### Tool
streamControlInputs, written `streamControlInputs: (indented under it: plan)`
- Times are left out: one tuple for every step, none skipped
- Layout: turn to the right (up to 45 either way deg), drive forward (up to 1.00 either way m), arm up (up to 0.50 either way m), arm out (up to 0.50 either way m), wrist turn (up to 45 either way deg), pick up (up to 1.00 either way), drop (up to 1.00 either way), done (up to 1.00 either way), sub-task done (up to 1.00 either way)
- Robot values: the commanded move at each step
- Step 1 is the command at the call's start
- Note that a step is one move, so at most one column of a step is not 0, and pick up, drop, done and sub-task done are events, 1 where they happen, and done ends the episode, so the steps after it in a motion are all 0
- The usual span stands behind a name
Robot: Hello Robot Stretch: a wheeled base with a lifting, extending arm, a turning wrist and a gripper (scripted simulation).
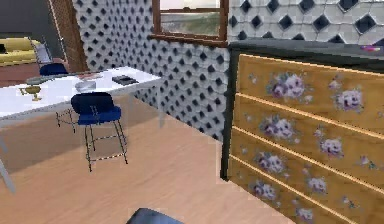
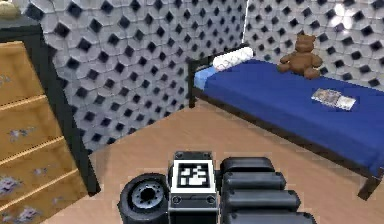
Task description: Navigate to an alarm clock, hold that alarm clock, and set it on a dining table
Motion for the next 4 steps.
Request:
streamControlInputs:
  plan:
    - [0.0,0.20,0.00,0.00,0.0,0.00,0.00,0.00,0.00]
    - [-45.0,0.00,0.00,0.00,0.0,0.00,0.00,0.00,0.00]
    - [-9.0,0.00,0.00,0.00,0.0,0.00,0.00,0.00,0.00]
    - [0.0,1.00,0.00,0.00,0.0,0.00,0.00,0.00,0.00]
